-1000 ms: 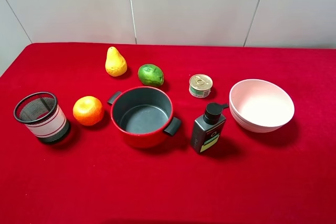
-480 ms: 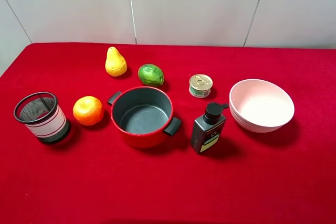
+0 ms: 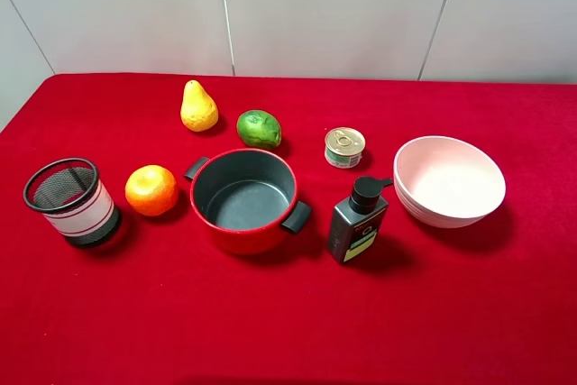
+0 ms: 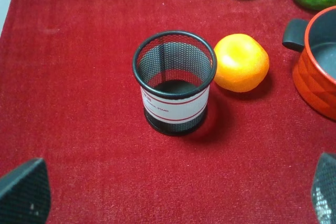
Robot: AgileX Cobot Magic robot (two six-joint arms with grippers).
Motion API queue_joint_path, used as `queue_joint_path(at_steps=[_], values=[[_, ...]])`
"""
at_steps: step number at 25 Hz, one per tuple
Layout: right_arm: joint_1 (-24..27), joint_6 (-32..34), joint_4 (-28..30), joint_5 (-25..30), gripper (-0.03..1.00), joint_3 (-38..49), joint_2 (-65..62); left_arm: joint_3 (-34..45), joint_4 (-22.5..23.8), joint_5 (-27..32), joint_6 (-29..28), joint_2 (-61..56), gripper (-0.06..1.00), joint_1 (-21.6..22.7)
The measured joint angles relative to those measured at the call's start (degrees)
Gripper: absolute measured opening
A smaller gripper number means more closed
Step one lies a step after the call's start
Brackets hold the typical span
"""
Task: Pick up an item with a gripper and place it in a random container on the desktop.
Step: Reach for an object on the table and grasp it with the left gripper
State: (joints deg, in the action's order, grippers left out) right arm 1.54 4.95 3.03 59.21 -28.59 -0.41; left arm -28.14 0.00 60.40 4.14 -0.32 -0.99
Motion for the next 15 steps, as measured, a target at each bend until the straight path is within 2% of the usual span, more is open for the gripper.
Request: queue_joint_path(at_steps=[10,15], values=[[0.0,0.0,0.0,0.0,0.69,0.0,0.0,-1.2,0.6,0.0,0.0,0.2,0.99,0.0],[0.0,0.0,0.0,0.0,0.69,0.0,0.0,-4.8,1.5,0.5,0.0,6.6,0.99,0.0]])
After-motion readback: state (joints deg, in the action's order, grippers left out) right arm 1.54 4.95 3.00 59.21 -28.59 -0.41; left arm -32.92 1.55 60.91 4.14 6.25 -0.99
